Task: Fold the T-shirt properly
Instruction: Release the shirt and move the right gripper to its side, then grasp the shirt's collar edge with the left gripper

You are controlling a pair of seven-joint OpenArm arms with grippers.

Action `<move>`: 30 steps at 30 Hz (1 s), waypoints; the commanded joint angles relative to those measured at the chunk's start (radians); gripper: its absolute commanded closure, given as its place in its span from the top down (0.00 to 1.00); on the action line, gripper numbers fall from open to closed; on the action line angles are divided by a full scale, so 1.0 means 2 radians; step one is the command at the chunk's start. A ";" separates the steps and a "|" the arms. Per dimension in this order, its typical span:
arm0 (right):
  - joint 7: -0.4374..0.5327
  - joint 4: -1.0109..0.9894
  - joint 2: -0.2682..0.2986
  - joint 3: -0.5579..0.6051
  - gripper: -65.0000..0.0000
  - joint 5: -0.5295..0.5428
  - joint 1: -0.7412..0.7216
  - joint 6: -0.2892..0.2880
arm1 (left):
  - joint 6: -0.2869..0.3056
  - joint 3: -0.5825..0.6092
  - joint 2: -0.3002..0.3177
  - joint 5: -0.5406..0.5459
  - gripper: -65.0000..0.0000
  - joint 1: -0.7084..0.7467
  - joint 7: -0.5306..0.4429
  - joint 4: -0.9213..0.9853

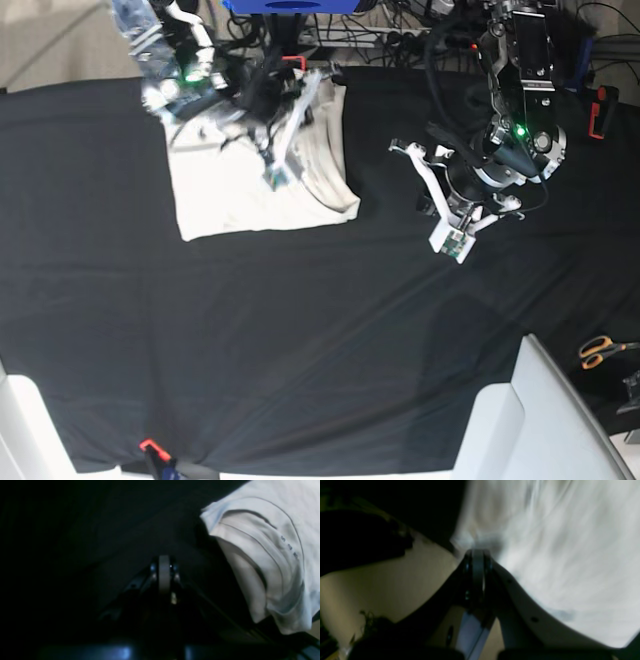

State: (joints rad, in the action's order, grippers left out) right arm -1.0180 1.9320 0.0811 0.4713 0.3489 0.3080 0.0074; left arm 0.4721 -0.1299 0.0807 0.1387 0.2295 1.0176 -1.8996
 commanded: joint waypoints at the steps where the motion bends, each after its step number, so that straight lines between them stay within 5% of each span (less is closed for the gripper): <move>1: -0.006 0.016 0.004 -0.018 0.00 -0.004 0.001 0.001 | 0.001 0.000 -0.002 0.005 0.01 0.000 -0.006 -0.008; 6: -0.008 0.017 0.008 -0.101 0.00 -0.004 0.001 -0.001 | 0.001 -0.001 -0.011 0.006 0.39 0.027 -0.006 -0.007; 10: -0.005 0.017 0.028 -0.131 0.00 -0.004 0.002 -0.001 | 0.001 -0.004 -0.012 0.024 0.56 0.049 -0.006 -0.007; 20: -0.005 0.017 0.035 -0.130 0.00 -0.004 0.001 -0.002 | 0.003 -0.064 0.059 0.357 0.81 0.060 -0.011 0.089; 25: -0.005 0.009 0.035 -0.129 0.00 -0.004 0.002 -0.002 | 0.052 -0.045 0.064 0.371 0.82 0.049 -0.037 0.131; 30: 0.010 0.000 0.035 -0.129 0.00 -0.004 0.002 -0.002 | 0.064 0.002 0.063 0.371 0.82 0.024 -0.038 0.178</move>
State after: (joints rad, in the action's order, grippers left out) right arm -1.0168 1.9152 0.1490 0.2138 0.3367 0.3172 0.0067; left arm 0.5880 -0.1200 0.1982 0.8631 0.2775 0.9520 -1.5288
